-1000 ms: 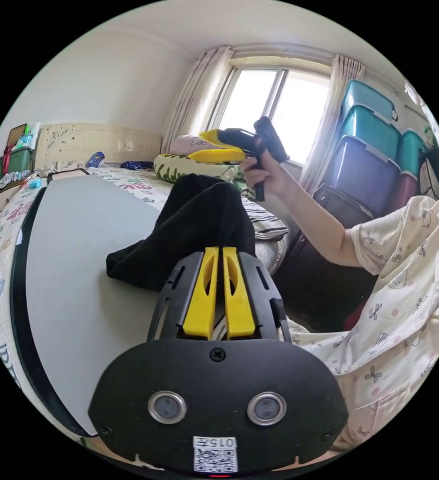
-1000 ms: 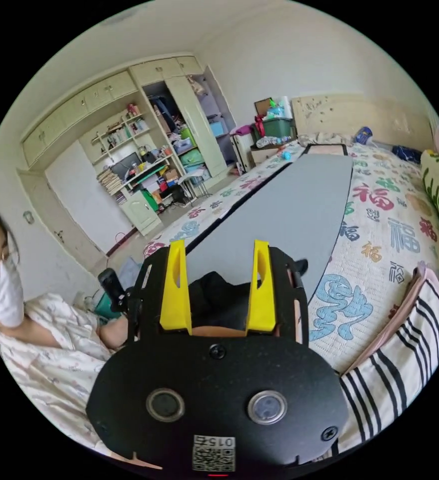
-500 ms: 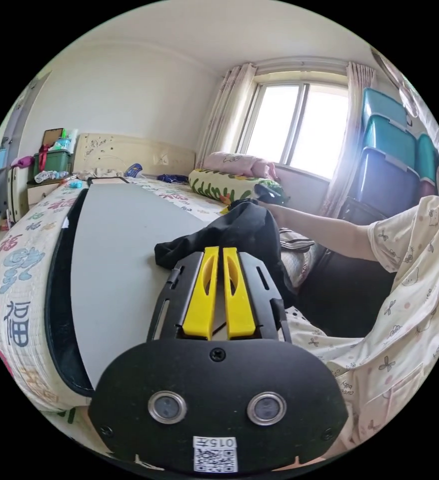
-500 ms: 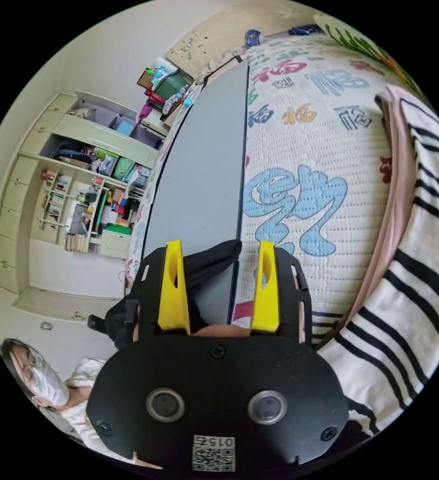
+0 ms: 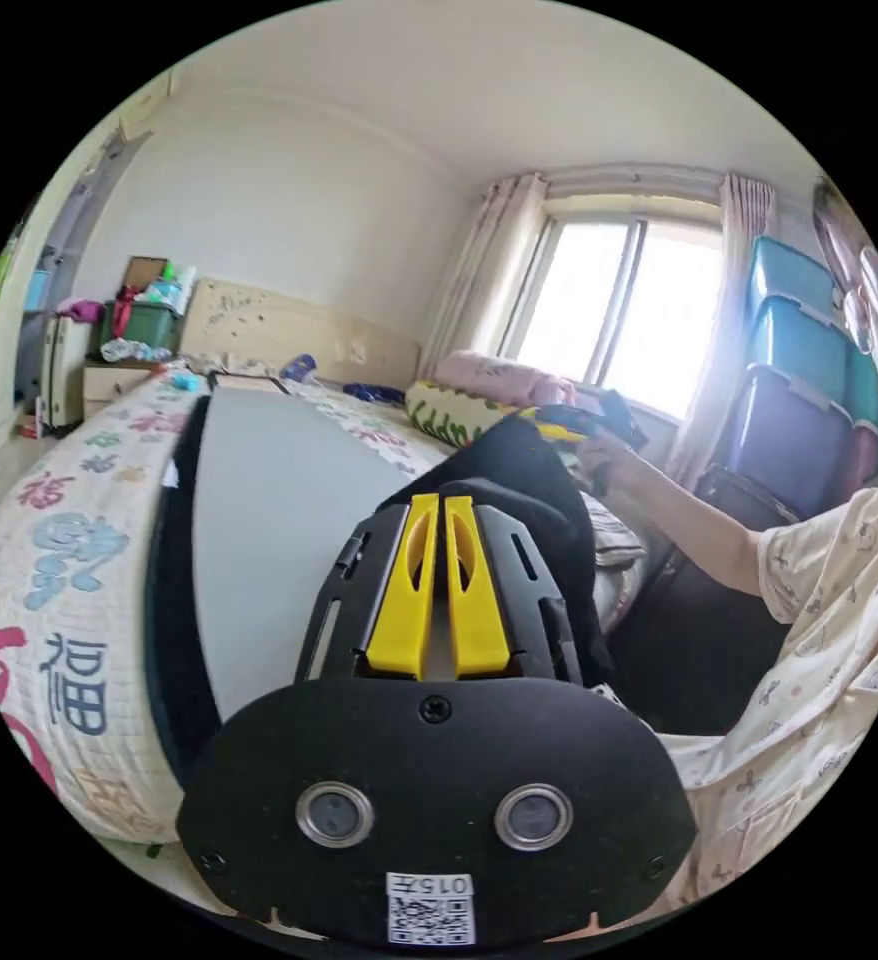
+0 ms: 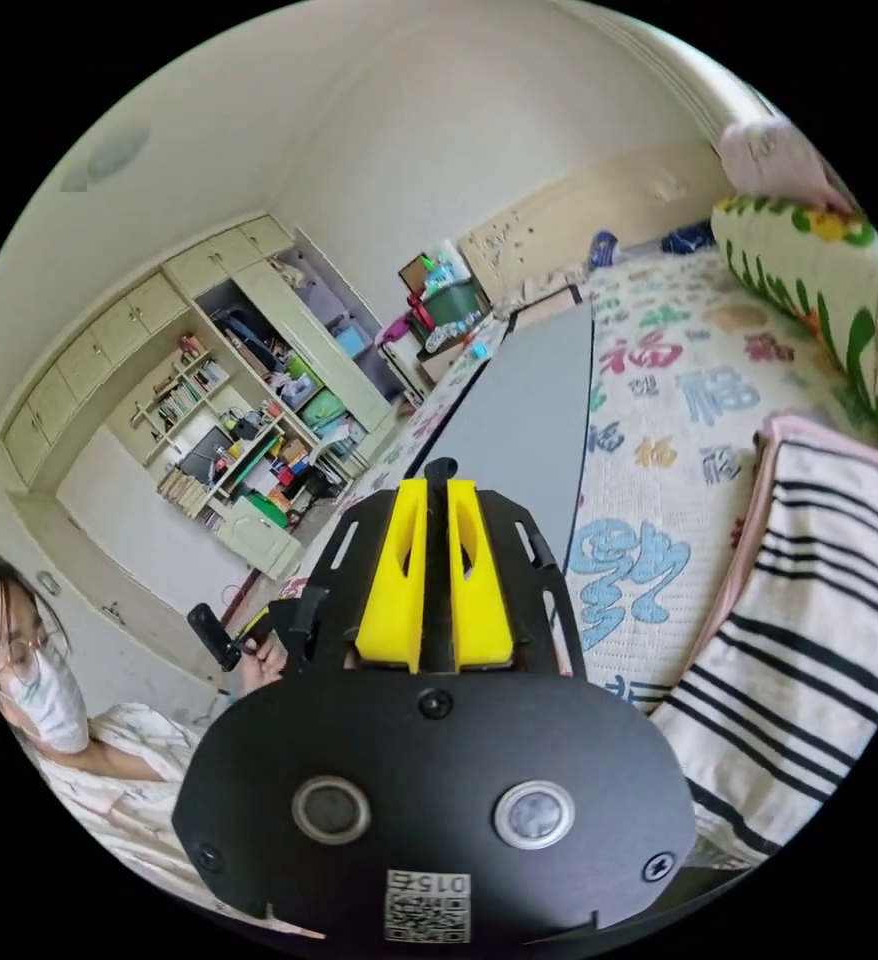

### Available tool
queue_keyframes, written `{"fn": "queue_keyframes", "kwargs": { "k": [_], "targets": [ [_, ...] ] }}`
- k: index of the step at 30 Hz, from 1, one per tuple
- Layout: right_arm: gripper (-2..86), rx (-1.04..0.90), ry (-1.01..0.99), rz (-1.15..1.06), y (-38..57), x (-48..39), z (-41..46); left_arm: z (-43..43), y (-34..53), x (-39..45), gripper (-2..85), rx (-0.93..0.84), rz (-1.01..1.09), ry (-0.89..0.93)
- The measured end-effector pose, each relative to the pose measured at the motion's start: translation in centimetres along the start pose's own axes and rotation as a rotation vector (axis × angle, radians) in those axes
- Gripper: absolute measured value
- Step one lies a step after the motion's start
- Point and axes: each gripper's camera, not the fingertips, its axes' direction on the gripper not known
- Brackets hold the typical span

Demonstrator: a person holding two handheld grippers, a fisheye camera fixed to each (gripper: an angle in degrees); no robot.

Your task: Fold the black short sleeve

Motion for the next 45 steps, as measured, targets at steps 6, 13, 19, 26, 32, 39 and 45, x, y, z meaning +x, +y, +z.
{"fn": "queue_keyframes", "kwargs": {
  "k": [6, 13, 19, 26, 32, 39, 45],
  "targets": [
    [4.3, 0.242, 0.108, -0.248, 3.2, -7.3, -8.2, -13.8, -1.1, -5.3, -0.9, 0.363, -0.065, -0.155],
    [4.2, 0.44, 0.042, -0.393, 9.4, -12.0, -13.5, -27.8, -3.6, -5.6, -0.9, 0.582, 0.082, -0.226],
    [4.2, 0.555, -0.015, -0.452, 14.0, -12.7, -14.9, -32.8, -4.1, -5.0, -0.9, 0.665, 0.182, -0.166],
    [4.2, 0.527, 0.023, -0.356, 15.0, -7.7, -10.6, -26.7, -4.2, -8.4, -0.8, 0.571, 0.142, -0.141],
    [4.4, 0.351, 0.388, -0.197, 13.6, 1.1, 2.0, -9.2, -3.8, -15.8, -0.4, 0.257, 0.015, -0.243],
    [6.4, 0.129, 0.349, -0.267, 11.9, 5.2, 10.6, 10.8, -1.7, -23.4, 3.4, -0.238, -0.107, -0.395],
    [9.2, -0.256, 0.072, -0.679, 18.6, 3.0, 12.6, 11.7, 2.3, -17.6, 8.5, -0.254, 0.136, -0.272]
  ]
}}
